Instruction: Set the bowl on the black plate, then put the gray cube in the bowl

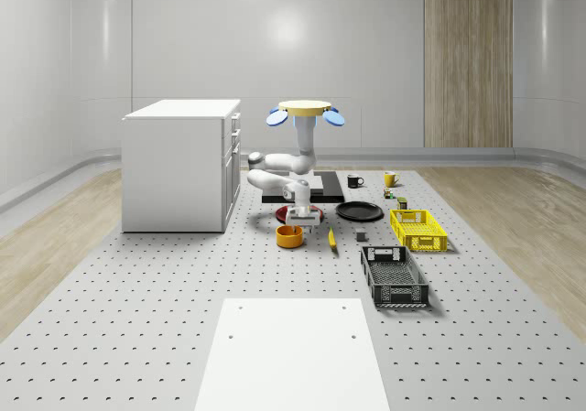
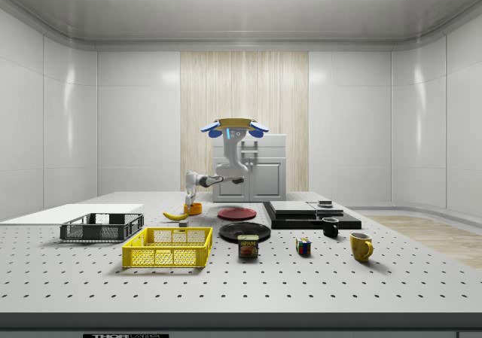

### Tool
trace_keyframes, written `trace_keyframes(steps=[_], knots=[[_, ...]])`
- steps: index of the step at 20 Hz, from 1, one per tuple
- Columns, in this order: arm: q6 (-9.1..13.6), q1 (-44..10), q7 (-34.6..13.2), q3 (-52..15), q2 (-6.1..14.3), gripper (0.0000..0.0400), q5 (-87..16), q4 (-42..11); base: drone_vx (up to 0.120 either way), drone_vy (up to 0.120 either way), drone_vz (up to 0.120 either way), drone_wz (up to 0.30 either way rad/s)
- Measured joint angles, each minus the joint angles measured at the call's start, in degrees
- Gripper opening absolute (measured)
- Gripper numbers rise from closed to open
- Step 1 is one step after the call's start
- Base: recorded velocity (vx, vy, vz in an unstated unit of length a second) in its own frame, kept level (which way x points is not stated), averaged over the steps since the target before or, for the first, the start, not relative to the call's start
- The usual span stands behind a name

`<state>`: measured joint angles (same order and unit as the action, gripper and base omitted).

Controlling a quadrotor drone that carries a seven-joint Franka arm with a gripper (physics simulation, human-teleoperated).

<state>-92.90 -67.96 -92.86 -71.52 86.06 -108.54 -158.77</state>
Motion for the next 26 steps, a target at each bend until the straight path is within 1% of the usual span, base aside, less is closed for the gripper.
trace_keyframes(steps=[7,13,14,15,16,18,19,21,23,26], knots=[[-1.3,-1.4,-0.1,2.2,-0.1,0.04,-2.0,1.7,0.0,0.0,0.0,0.0],[-1.9,-1.7,0.1,3.2,0.0,0.04,-2.8,2.3,0.0,0.0,0.0,0.0],[-2.0,-1.7,0.1,3.3,0.0,0.0354,-2.9,2.4,0.0,0.0,0.0,0.0],[-2.0,-1.7,0.1,3.3,0.0,0.0298,-2.9,2.4,0.0,0.0,0.0,0.0],[-2.1,-1.7,0.1,3.4,0.0,0.0254,-3.0,2.5,0.0,0.0,0.0,0.0],[-2.1,-1.7,0.2,3.4,0.0,0.0194,-3.0,2.5,0.0,0.0,0.0,0.0],[-2.1,-1.7,0.2,3.4,0.0,0.0173,-3.0,2.5,0.0,0.0,0.0,0.0],[-2.2,-1.8,0.2,3.5,0.1,0.0144,-3.0,2.5,0.0,0.0,0.0,0.0],[-2.2,-1.8,0.2,3.5,0.1,0.0127,-3.0,2.5,0.0,0.0,0.0,0.0],[-2.2,-1.8,0.2,3.5,0.1,0.0113,-3.0,2.6,0.0,0.0,0.0,0.0]])
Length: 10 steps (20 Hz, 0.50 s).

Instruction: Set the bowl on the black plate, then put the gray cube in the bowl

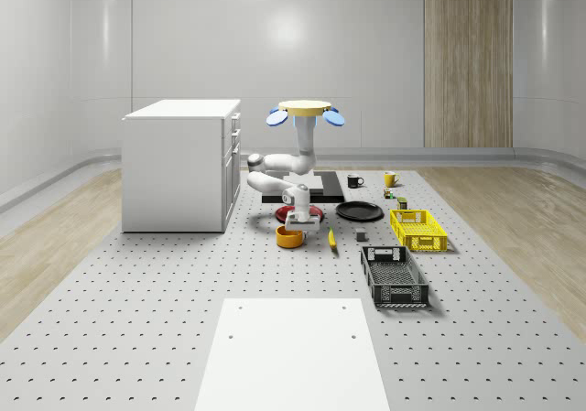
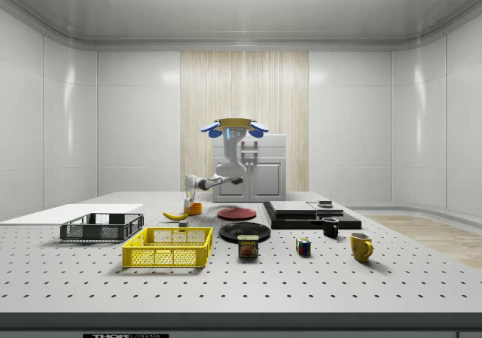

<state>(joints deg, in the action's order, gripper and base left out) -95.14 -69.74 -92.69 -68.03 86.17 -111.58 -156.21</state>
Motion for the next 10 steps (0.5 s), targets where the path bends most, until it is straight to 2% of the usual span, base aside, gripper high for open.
trace_keyframes(steps=[4,10], knots=[[0.5,0.2,0.0,-1.1,0.1,0.0105,1.1,-0.4,0.0,0.0,0.0,0.0],[1.7,0.7,0.2,-4.3,0.4,0.0103,4.0,-1.5,0.0,0.0,0.113,0.0]])
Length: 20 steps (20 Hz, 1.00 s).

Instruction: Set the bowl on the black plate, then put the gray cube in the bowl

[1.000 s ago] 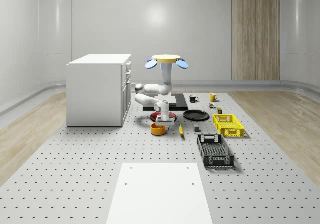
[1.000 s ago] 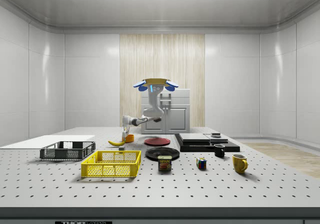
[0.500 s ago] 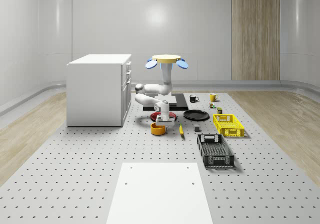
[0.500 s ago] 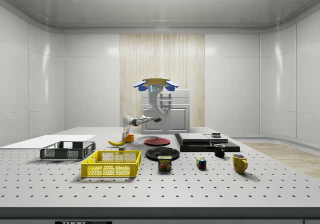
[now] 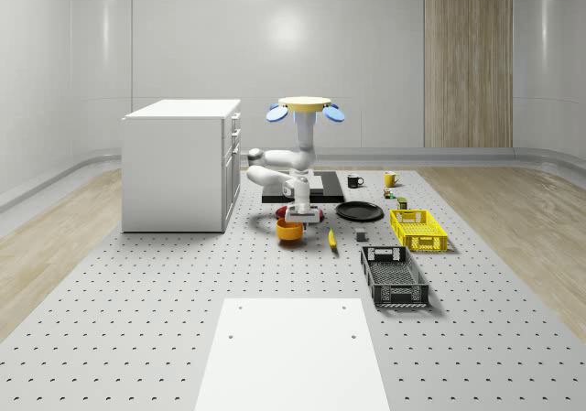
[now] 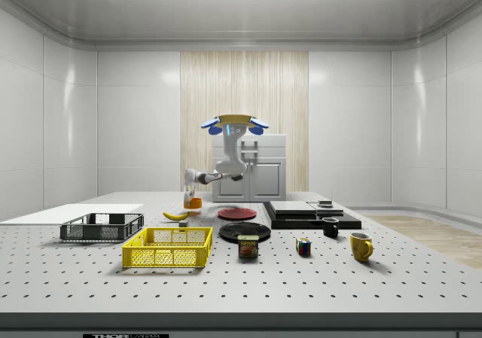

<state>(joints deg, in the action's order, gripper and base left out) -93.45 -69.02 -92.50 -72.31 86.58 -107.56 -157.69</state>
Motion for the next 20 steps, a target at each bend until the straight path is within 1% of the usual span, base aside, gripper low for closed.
trace_keyframes(steps=[2,20], knots=[[0.2,0.1,0.1,-0.6,0.1,0.0103,0.6,-0.2,-0.12,0.12,0.12,0.0],[0.0,0.0,0.7,-1.7,0.8,0.0103,1.8,-0.4,-0.12,0.12,0.0,0.0]])
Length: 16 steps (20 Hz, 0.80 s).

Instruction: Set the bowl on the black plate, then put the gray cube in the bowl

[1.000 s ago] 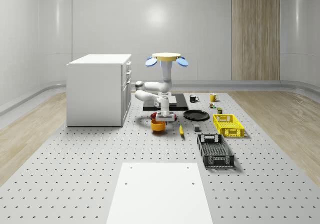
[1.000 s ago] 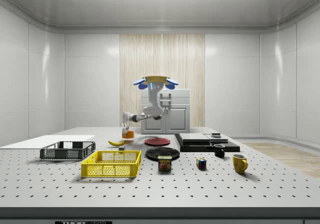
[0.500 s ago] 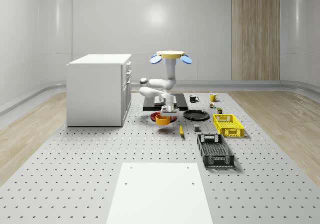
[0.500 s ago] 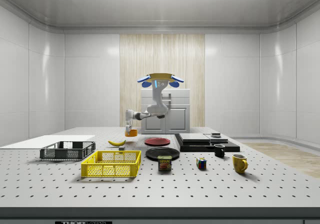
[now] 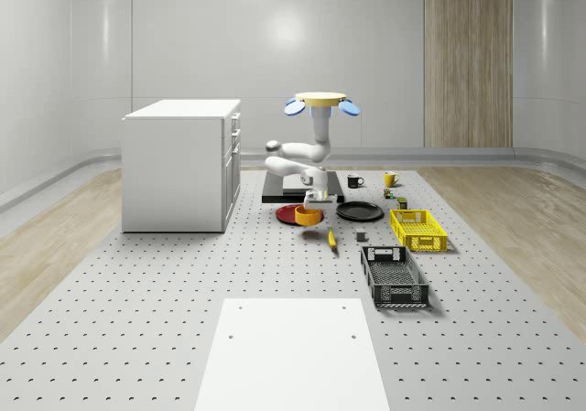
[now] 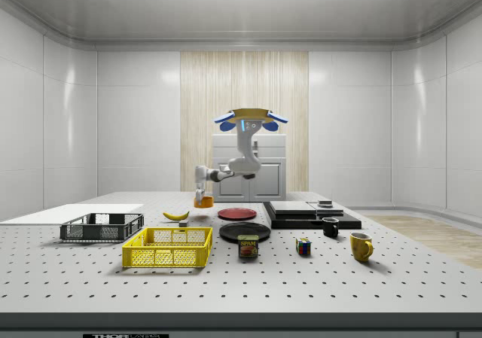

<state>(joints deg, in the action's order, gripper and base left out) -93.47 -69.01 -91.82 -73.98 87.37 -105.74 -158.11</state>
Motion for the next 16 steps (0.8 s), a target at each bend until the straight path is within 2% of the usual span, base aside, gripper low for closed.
trace_keyframes(steps=[16], knots=[[-0.4,-0.1,0.0,0.0,0.4,0.0103,0.2,0.0,-0.12,0.12,0.0,0.0]])
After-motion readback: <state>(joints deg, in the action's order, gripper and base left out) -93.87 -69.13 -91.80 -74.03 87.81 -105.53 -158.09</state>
